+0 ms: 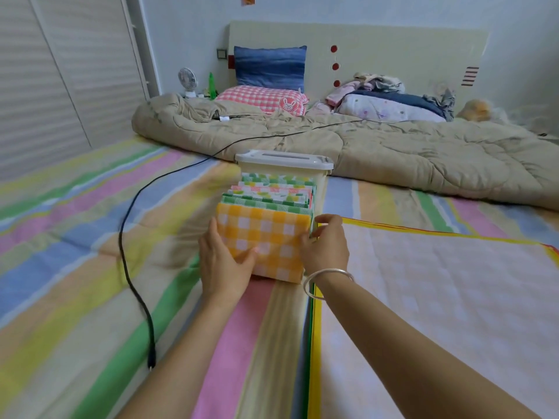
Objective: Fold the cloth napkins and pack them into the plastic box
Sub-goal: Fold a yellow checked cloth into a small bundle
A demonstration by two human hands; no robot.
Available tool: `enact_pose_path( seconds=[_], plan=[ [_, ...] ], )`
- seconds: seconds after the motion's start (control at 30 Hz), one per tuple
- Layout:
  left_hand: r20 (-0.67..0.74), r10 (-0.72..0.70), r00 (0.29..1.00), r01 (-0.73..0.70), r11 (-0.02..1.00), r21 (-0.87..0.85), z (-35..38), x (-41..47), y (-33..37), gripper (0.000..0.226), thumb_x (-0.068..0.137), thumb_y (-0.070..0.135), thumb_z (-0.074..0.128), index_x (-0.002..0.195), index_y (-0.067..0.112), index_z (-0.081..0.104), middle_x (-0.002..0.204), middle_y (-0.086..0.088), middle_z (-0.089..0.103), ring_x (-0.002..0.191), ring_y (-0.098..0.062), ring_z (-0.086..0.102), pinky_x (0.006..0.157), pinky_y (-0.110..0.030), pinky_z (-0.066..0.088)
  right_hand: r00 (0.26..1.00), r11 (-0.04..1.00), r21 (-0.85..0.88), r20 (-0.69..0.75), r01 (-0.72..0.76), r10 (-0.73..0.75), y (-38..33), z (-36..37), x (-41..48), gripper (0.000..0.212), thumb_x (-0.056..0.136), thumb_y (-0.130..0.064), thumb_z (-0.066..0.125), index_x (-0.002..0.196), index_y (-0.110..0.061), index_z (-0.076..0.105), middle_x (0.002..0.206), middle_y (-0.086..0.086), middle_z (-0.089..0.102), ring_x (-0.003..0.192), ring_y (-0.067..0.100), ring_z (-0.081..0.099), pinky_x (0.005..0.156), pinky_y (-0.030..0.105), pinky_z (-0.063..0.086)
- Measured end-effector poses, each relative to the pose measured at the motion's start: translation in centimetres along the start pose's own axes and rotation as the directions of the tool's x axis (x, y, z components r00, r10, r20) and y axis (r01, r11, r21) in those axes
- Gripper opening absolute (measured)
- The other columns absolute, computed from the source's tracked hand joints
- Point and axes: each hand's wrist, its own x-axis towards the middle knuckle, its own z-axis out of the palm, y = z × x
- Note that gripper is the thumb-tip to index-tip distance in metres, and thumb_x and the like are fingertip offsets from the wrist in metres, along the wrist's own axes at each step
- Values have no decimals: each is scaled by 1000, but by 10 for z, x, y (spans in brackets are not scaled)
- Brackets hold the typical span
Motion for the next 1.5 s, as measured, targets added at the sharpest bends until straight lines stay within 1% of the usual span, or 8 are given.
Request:
enact_pose_path(
  seconds=[0.23,0.4,0.8,1.1,1.23,1.33,1.4,1.5],
  plan=[
    [-21,41,999,-40,999,13,-13,-18,-8,104,79,38,81,157,11,19,153,-15,33,143,-31,30,111,-43,32,998,999,-21,53,40,-39,5,-6,-13,34,90,-28,59,120,-24,43,109,-2,59,87,19,60,76,37,52],
    [-53,80,995,-80,997,7,-30,-34,-14,110,77,43,82,158,11,15,160,-14,24,149,-29,21,119,-46,27,990,996,-12,103,93,-91,4,-17,-34,44,84,-25,63,124,-23,43,110,-3,54,89,18,57,73,30,42],
    [-110,201,973,-193,978,75,-53,-79,-3,102,78,19,83,157,10,20,160,-15,23,147,-31,23,116,-42,28,956,982,-90,258,169,-141,8,-41,-67,60,80,-23,71,132,-24,39,118,-1,53,96,20,60,86,41,53],
    [-80,162,984,-151,981,125,-62,-104,16,89,81,11,77,155,8,27,162,-16,17,148,-33,18,116,-48,27,930,971,-120,331,207,-157,14,-66,-83,59,83,-22,68,134,-24,40,124,0,54,102,20,61,81,33,51],
    [-65,408,911,-403,912,83,-60,-143,50,53,77,6,71,129,8,56,134,-9,52,125,-32,48,105,-35,36,910,958,-137,369,252,-187,32,-96,-101,35,87,-23,66,119,-23,51,102,-7,60,89,14,60,78,30,49],
    [234,466,854,-471,882,-37,-58,-182,79,19,82,14,65,97,25,65,97,13,65,97,-14,60,83,-25,44,886,921,-214,411,325,-217,62,-139,-118,14,88,-23,65,98,-30,57,92,-13,62,83,9,61,79,29,50],
    [468,460,754,-449,882,-144,-49,-209,94,11,84,25,58,90,31,66,89,16,66,89,-4,60,81,-29,49,889,908,-264,411,326,-200,87,-175,-128,15,88,-21,65,87,-34,58,86,-15,64,79,4,61,77,26,50],
    [680,506,531,-511,831,-220,-29,-243,111,24,85,39,52,100,31,69,101,14,66,98,-4,57,89,-34,47,912,897,-331,378,292,-158,123,-228,-144,23,87,-18,67,78,-37,58,79,-16,65,76,3,62,74,25,51]
  ],
)
